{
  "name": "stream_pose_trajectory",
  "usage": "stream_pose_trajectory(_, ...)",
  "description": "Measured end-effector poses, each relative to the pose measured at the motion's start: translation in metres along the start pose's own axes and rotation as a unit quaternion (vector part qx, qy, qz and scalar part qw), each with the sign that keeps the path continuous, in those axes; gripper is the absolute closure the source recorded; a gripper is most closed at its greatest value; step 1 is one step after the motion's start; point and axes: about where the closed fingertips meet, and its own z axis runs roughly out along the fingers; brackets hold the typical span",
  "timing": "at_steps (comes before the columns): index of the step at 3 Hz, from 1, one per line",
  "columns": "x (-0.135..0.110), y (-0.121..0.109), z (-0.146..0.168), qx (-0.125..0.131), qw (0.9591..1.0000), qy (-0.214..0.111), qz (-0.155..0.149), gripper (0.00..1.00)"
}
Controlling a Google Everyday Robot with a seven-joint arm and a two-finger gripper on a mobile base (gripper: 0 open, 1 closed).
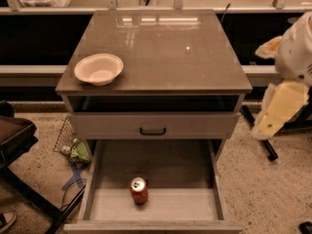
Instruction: Pick coke can from middle drawer and place on counter
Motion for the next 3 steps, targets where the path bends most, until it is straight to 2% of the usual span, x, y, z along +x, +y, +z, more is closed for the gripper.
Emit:
stream_pose_trajectory(1, 0.001, 0.044, 0.051, -0.023, 0.9967, -0.077, 0.002, 0.00)
stream_pose_trajectory(2, -0.002, 0.090, 0.121, -0.054, 0.9848, -0.165, 0.010, 0.00)
stream_pose_trajectory(3, -0.029, 0.111, 0.181, -0.059, 0.9597, -0.273, 0.029, 0.00)
